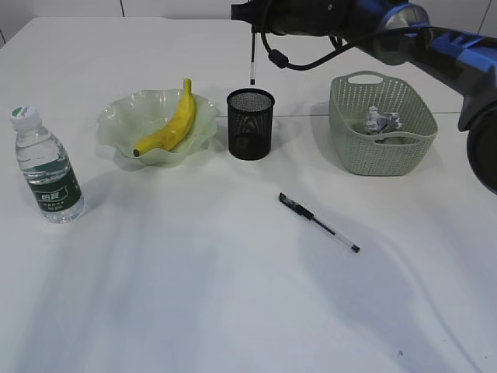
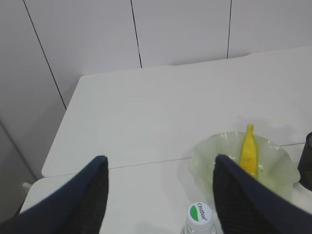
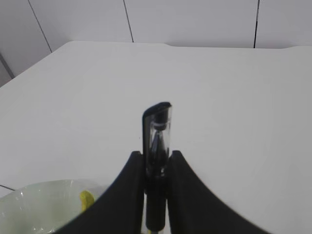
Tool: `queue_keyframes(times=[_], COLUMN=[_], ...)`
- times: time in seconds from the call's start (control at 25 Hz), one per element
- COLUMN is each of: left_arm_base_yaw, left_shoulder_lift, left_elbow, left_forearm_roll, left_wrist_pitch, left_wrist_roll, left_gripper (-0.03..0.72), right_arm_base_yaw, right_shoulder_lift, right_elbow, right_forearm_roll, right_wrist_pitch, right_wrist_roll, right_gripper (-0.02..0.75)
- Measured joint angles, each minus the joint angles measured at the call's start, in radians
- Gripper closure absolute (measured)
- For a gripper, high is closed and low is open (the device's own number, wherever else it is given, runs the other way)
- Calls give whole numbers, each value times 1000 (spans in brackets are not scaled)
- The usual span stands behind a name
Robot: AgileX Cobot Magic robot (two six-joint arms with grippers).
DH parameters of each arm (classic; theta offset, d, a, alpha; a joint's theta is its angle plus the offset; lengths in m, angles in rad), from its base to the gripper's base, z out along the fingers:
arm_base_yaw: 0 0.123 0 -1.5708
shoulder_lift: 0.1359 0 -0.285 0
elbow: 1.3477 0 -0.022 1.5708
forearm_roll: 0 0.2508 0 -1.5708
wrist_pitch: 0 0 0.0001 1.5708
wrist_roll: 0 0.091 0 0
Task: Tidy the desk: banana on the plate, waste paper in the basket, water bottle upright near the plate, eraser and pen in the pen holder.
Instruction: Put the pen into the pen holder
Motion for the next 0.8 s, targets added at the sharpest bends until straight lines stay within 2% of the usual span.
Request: queue_keyframes(times=[0.8], left_arm_base_yaw=[0], left_shoulder_lift=[0], left_elbow=[0], left_forearm_roll=[59], left_wrist_pitch=[-2], left_wrist_roll=[0], left_gripper=[214], right_arm_base_yaw=[17], right_shoulder_lift=[47], right_elbow=[0], right_forearm_roll=[1], right_wrist_pitch=[33], right_wrist_roll=[-112], right_gripper=[647])
